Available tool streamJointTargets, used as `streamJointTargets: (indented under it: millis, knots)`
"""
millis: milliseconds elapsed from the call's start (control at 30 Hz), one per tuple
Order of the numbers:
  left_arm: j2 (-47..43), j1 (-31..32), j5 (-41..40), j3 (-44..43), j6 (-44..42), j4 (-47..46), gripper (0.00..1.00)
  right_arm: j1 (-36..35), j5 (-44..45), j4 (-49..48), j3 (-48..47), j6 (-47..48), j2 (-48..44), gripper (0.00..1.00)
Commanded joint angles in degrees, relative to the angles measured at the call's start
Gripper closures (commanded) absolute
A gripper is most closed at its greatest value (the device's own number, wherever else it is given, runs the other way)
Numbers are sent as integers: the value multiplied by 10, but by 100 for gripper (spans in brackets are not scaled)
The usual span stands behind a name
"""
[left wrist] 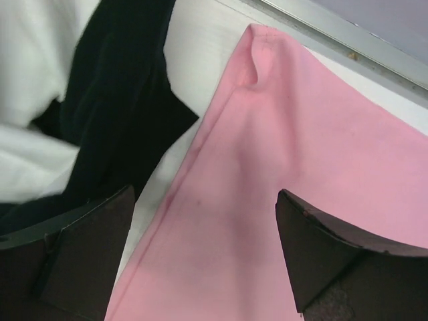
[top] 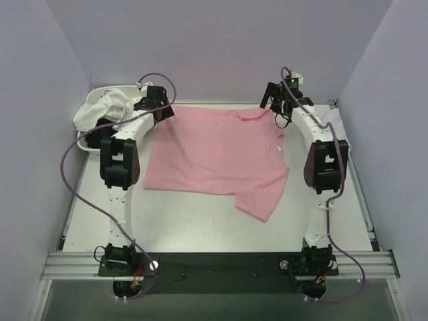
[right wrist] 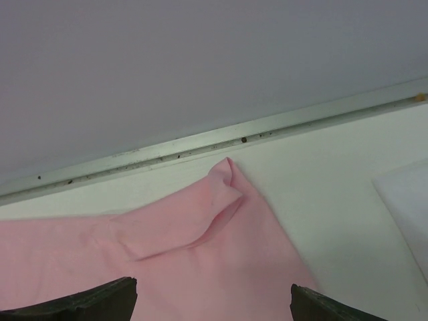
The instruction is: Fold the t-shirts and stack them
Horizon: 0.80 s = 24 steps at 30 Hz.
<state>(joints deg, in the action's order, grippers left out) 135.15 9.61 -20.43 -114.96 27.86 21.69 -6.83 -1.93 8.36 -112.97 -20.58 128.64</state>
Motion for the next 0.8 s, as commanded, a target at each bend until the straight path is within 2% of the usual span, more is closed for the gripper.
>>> streamJointTargets:
  millis: [0,133,267,367,433,567,767]
  knots:
    - [-185,21,-6,54,5,0,4,-40,9,-13,105,-6,-179,0]
    - [-266,61,-24,132,21,90,4,-92,-17,8,253,-24,-313,0]
    - [-350,109,-9,263,49,109,3,-129,-33,63,360,-33,-388,0]
    - [-406,122,33,383,70,77,3,-136,-32,67,443,-42,-443,0]
    - [-442,121,78,470,80,21,3,-135,-46,72,494,-46,-472,0]
    - [-486,122,126,574,108,-58,3,-136,-58,62,583,-63,-530,0]
    - [-490,123,136,625,120,-95,3,-136,-83,40,667,-77,-588,0]
